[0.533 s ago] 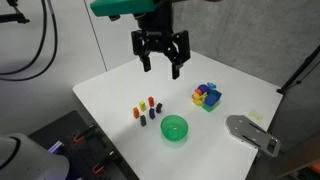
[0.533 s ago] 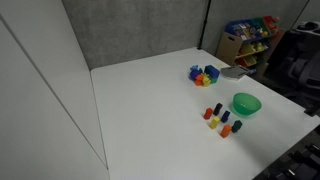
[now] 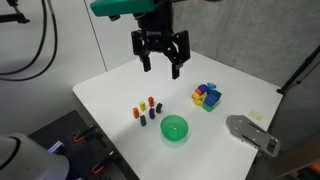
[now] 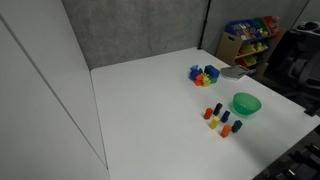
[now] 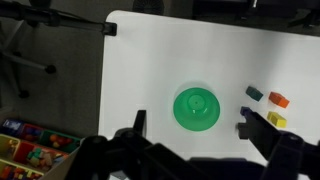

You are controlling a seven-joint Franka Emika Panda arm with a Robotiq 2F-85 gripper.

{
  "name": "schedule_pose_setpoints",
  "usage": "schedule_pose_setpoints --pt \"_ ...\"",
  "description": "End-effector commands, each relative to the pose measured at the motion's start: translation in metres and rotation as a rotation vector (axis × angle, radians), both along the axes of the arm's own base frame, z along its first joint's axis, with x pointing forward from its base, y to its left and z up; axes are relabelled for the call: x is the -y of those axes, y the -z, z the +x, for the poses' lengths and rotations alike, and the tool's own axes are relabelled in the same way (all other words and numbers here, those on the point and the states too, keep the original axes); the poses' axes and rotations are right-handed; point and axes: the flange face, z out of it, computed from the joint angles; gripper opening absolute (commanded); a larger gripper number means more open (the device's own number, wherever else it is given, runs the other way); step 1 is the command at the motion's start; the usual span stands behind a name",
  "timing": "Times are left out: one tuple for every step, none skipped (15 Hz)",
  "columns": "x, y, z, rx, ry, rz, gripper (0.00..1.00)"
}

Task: Put one green block in the bowl

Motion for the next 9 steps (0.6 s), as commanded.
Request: schedule_pose_setpoints --pt "-0.013 0.005 0.011 0.001 -0.013 0.014 1.00" --pt "-0.019 0.007 0.016 0.003 -0.022 0.022 1.00" --pt "-0.024 0.010 0.021 0.006 -0.028 0.030 1.00" --pt "-0.031 0.013 0.026 0.009 -0.038 0.044 1.00" --pt "-0.038 0.016 0.032 0.016 -0.047 0.056 1.00" --pt "-0.045 0.020 0.038 0.027 -0.056 0.071 1.00" --pt "-0.051 0.024 0.043 0.037 -0.064 0.087 1.00" --pt "-0.058 0.031 0.050 0.047 -0.069 0.102 1.00" --pt "-0.064 0.038 0.057 0.055 -0.075 0.118 1.00"
